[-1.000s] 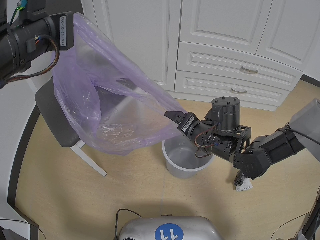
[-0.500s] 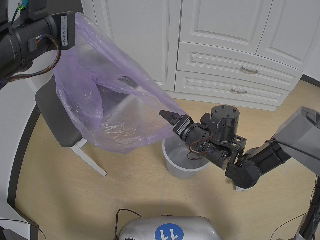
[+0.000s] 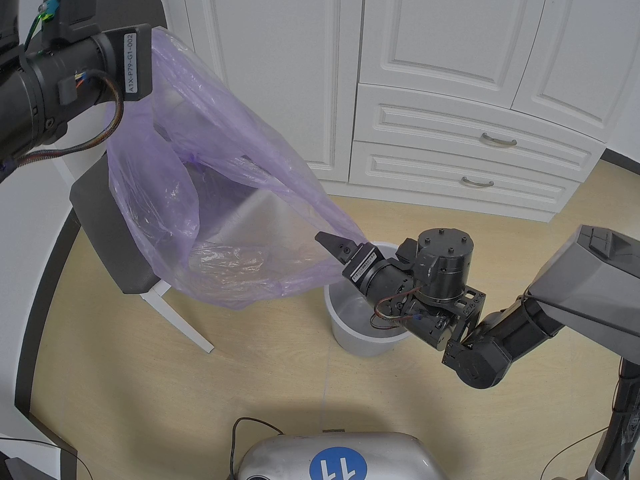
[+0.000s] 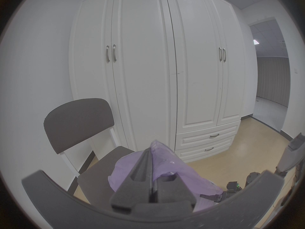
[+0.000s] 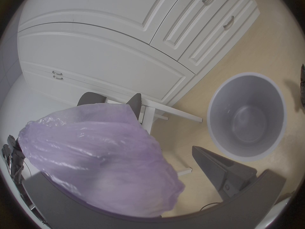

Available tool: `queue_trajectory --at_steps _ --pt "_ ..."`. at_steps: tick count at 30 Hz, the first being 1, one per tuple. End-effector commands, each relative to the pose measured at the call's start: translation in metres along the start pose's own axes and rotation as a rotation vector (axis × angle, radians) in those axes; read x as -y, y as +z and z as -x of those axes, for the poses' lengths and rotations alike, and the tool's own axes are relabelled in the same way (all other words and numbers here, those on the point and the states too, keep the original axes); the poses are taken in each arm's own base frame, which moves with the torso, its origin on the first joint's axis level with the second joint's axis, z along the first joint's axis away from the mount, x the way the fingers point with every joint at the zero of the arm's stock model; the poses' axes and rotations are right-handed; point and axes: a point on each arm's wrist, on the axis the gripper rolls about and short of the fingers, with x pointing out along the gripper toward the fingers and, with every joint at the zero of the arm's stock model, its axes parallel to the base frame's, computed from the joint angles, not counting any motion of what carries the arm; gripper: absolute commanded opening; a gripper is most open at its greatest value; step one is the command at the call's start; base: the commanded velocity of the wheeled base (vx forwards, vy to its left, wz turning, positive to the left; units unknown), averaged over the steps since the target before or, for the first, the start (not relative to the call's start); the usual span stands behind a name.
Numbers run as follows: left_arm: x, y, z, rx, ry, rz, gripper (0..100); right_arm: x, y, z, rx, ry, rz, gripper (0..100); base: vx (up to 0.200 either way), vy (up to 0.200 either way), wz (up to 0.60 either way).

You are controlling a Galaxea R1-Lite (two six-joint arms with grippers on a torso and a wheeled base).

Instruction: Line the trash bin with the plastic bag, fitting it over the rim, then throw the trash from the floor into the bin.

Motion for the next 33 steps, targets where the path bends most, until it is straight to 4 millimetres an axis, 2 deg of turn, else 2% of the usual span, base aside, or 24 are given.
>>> queue_trajectory --at_steps 1,23,24,33 --pt "0.0 0.0 0.0 0.0 0.001 0.0 0 0.003 -0.002 0.0 -0.005 -0.01 0.001 100 0.0 0.0 0.0" --pt "0.0 0.002 -0.001 0.004 0.002 0.001 0 0.019 -0.013 -0.007 -0.007 -0.015 0.013 100 0.0 0.0 0.0" --pt "0.0 0.002 -0.001 0.004 0.002 0.001 0 0.02 -0.014 -0.007 -0.005 -0.015 0.013 0 0.0 0.0 0.0" --pt "0.001 -0.001 0.0 -0.005 -0.002 -0.004 0 0.011 -0.016 -0.005 -0.001 0.019 0.014 0 0.0 0.0 0.0"
